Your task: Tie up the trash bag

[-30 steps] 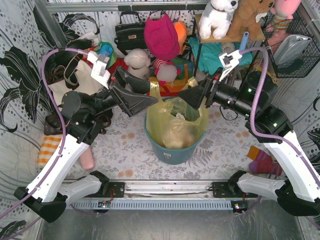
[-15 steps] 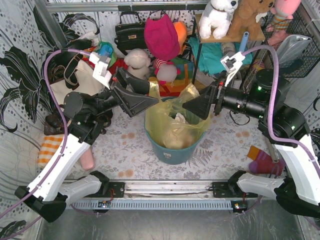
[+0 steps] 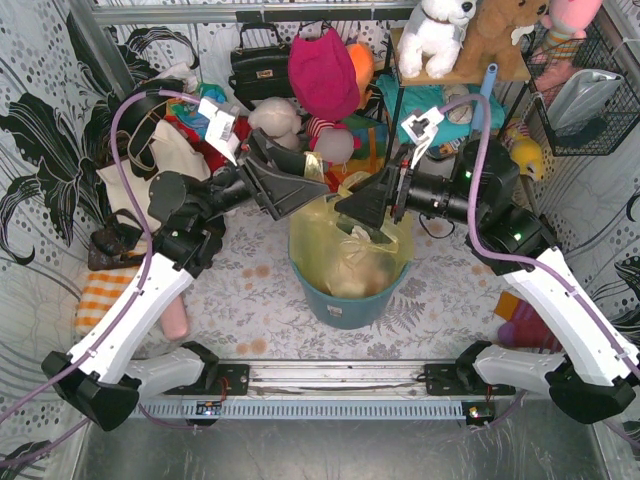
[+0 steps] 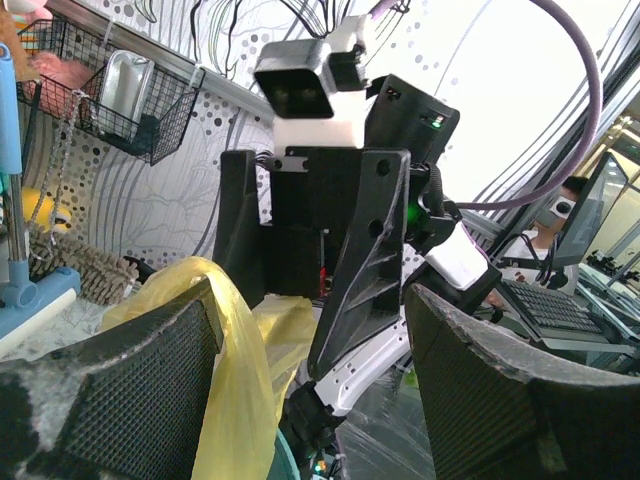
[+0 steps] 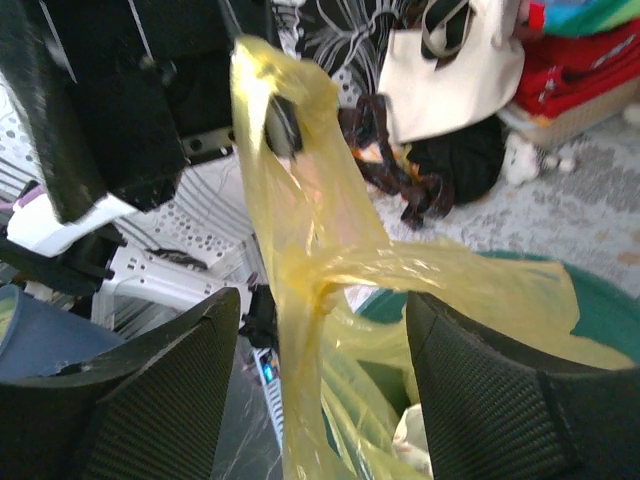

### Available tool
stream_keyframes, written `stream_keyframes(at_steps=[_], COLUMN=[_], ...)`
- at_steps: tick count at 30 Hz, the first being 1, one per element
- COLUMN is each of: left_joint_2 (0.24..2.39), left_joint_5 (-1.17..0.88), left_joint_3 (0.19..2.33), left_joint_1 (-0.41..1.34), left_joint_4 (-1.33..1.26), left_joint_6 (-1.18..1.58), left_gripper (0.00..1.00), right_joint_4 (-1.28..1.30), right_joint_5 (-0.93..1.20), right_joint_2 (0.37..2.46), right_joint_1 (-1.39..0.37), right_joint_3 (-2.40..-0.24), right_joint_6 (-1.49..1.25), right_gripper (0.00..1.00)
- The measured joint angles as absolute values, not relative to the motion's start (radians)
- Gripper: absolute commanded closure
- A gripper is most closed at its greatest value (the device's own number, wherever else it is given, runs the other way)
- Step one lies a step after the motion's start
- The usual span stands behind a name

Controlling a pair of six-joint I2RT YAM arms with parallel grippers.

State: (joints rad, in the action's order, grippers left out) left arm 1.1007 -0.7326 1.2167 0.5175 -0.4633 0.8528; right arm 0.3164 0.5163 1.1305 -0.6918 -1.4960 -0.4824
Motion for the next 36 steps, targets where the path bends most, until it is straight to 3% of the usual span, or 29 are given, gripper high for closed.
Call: stream_keyframes(at_steps=[6, 14, 20, 24, 30, 36], left_joint_2=[1.144, 1.247, 1.233, 1.204, 1.150, 1.140], left_joint_5=[-0.734, -0.766, -0.796, -0.803, -0.787, -0.776], left_joint_3=[1.249, 1.509, 1.556, 1.478, 1.281, 1.234], left_joint_1=[0.517, 0.517, 0.515, 0.515, 0.514, 0.514], left_joint_4=[-0.492, -0.503, -0.538, -0.564, -0.566, -0.563], left_joint_6=[0.868, 0.866, 0.863, 0.865, 0.875, 0.886], left_gripper=[0.20, 0.20, 0.20, 0.20, 0.20, 0.20], right_joint_4=[0.160, -0.014, -0.098, -0.035, 0.233, 0.404], right_joint_5=[0.424, 0.304, 0.218, 0.157, 0.109, 0.296], right_joint_2=[1.097, 1.024, 0.936, 0.928, 1.094, 1.282], right_joint_1=[-0.692, -0.692, -0.692, -0.692, -0.691, -0.570], right_joint_3=[-1.491, -1.565, -1.549, -1.573, -1.742, -1.812], right_joint_6=[-0.458, -0.366, -0.318, -0.304, -0.293, -0.327], right_gripper=[0.39, 0.41, 0.41, 0.35, 0.21, 0.15])
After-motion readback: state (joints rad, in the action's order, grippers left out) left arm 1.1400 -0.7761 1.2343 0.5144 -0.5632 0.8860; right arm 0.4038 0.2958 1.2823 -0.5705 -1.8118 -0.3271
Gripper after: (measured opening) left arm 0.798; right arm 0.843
